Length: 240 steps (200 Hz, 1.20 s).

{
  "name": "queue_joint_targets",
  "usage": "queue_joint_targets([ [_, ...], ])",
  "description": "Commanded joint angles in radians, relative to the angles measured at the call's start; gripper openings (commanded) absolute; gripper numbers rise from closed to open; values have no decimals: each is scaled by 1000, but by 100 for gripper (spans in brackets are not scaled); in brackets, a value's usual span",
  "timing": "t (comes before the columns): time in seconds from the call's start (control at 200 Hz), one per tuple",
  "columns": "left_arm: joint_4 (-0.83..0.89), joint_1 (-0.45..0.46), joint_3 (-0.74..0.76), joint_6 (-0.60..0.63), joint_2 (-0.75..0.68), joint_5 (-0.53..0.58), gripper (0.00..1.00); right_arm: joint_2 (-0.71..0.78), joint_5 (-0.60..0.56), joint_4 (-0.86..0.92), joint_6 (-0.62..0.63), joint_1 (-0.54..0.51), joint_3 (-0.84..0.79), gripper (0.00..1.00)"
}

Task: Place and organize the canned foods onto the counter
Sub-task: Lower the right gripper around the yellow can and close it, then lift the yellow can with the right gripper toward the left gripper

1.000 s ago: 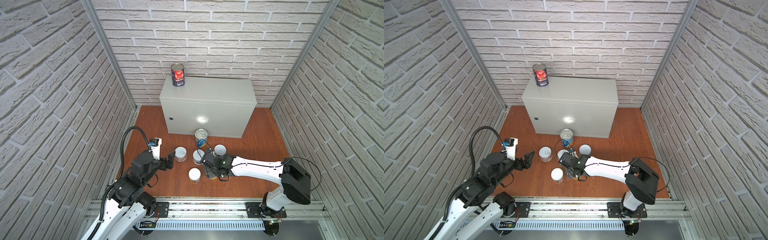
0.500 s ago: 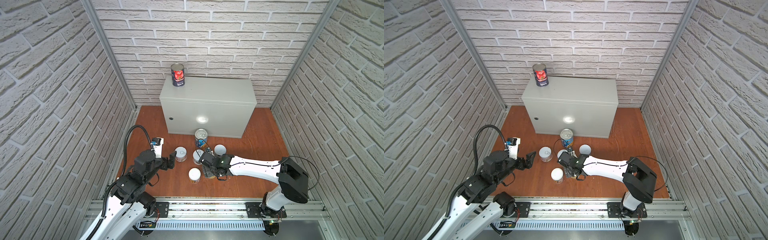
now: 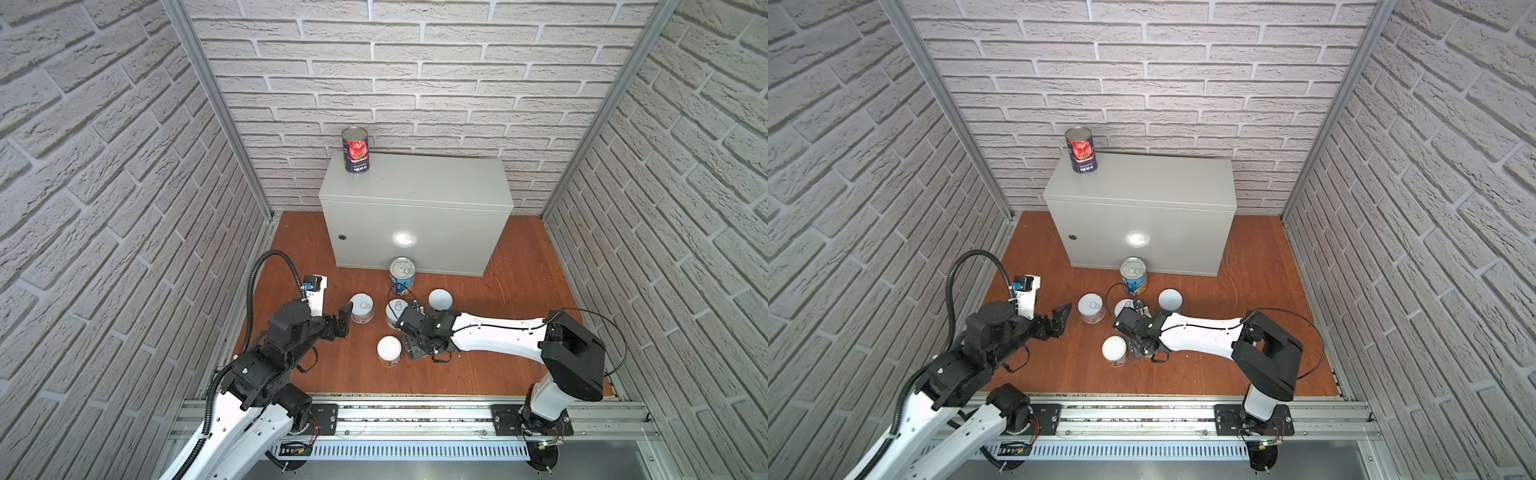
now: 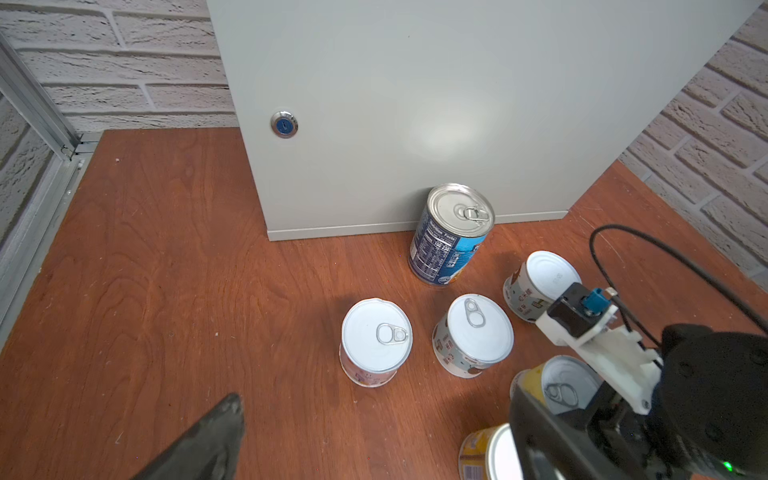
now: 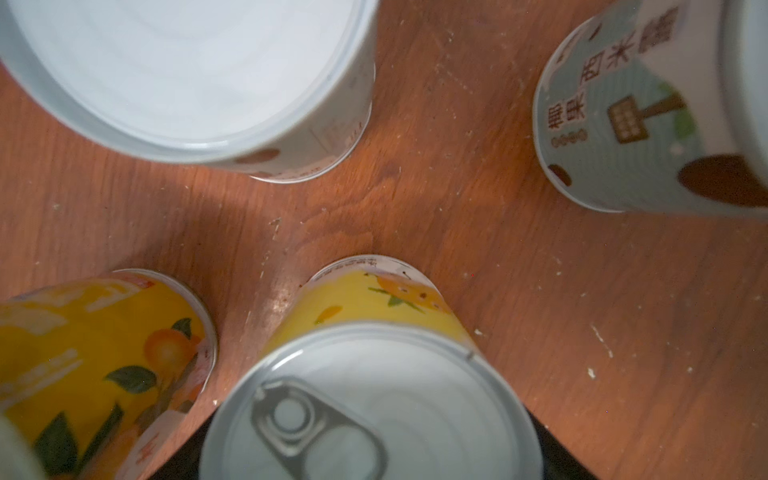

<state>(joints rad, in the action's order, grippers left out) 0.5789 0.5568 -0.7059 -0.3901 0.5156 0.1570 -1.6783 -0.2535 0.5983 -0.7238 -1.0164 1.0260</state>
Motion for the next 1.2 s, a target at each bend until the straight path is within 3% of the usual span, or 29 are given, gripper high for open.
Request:
queue_joint_targets([
  [0.0, -23, 0, 0, 0, -6, 4, 98, 60, 4, -7, -2, -5, -12, 63],
  [0.545, -38, 0, 1, 9, 1, -56, 98, 248, 57, 32, 24, -4, 7, 63],
  [1.195, -20, 2, -34, 46, 28, -126, 98, 209, 115, -25, 98, 62, 179, 60],
])
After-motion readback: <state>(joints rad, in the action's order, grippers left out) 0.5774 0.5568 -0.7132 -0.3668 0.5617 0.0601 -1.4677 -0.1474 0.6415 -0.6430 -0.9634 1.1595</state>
